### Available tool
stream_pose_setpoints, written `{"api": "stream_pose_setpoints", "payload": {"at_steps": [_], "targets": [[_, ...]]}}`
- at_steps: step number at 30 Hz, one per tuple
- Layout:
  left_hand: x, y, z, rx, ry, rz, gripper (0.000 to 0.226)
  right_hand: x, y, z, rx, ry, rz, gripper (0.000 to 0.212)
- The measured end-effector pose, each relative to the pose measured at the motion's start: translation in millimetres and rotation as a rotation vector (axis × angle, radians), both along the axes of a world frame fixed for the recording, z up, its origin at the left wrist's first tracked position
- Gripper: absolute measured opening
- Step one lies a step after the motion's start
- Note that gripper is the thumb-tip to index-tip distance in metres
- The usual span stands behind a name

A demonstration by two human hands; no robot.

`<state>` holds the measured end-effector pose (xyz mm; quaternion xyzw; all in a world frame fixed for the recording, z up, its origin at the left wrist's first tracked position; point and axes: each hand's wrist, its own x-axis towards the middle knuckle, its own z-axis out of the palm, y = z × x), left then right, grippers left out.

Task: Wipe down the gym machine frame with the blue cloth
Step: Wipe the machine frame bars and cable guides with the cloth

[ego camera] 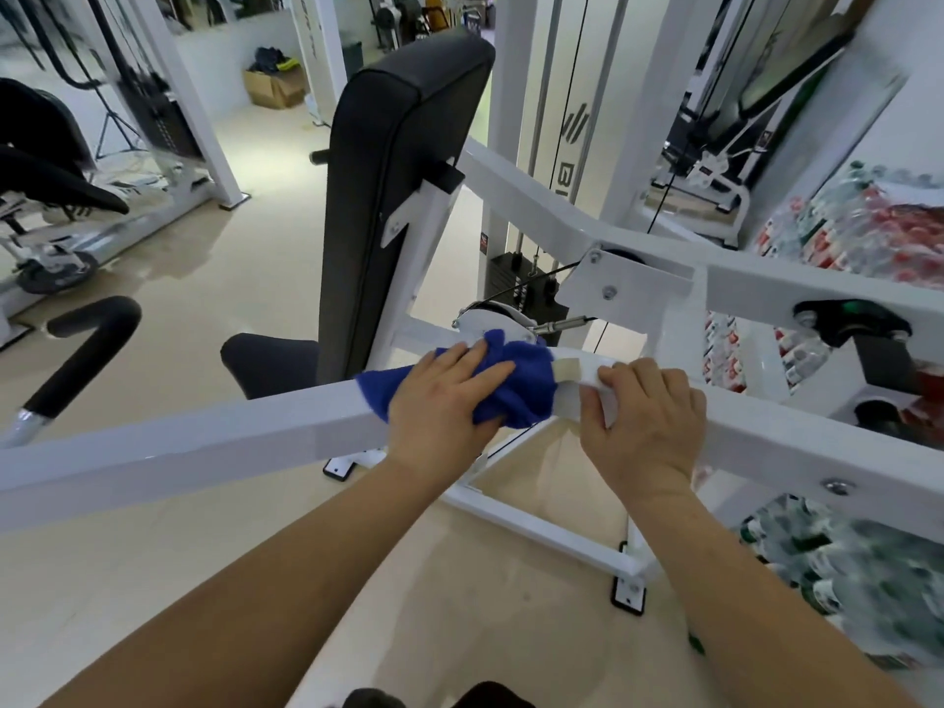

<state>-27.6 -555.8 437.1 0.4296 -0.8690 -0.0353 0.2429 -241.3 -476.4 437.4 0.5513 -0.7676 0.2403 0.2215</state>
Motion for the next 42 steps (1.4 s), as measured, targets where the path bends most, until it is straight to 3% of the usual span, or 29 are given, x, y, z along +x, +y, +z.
{"api": "stream_pose_setpoints", "payload": {"at_steps": [5,9,13,15,17,21,24,30,34,37,42], "targets": [[-9.7,-4.1,21.3,0.204,0.055,-0.003,0.059,3.8,0.4,3.7,0.07,-0.032,-0.025,0.03],[35.8,-5.8,19.8,0.261,0.074,-0.031,0.07,30.1,-3.4,20.8,0.076,-0.235,-0.11,0.026],[81.1,-0.5,15.2,0.234,0.117,0.007,0.077,102.6,0.6,22.2,-0.079,-0.485,0.332,0.028],[102.8,-0.8,12.2,0.162,0.126,-0.05,0.073,150.2,-2.6,17.1,0.054,-0.598,0.518,0.041],[128.2,-4.4,10.9,0.183,0.147,-0.116,0.069,190.9,-10.7,10.5,0.201,-0.67,0.51,0.052],[200.8,-20.0,14.5,0.281,0.149,-0.206,0.067,252.9,-29.9,-9.8,0.191,-0.381,0.223,0.056],[264.1,-31.6,17.2,0.36,0.122,-0.243,0.061,296.9,-44.3,-14.6,0.158,-0.396,0.081,0.055],[375.9,-60.7,23.2,0.381,0.183,-0.188,0.035,411.2,-49.8,-11.3,0.113,-0.424,0.175,0.048],[423.7,-69.9,38.1,0.394,0.14,-0.169,0.028,484.9,-42.1,-12.3,0.221,-0.377,0.218,0.049],[444.9,-71.3,39.5,0.417,0.151,-0.141,0.027,489.7,-48.3,-10.5,0.282,-0.293,0.195,0.062],[469.3,-78.9,35.9,0.437,0.194,-0.028,0.026,473.4,-65.7,-6.6,0.325,-0.313,0.038,0.056]]}}
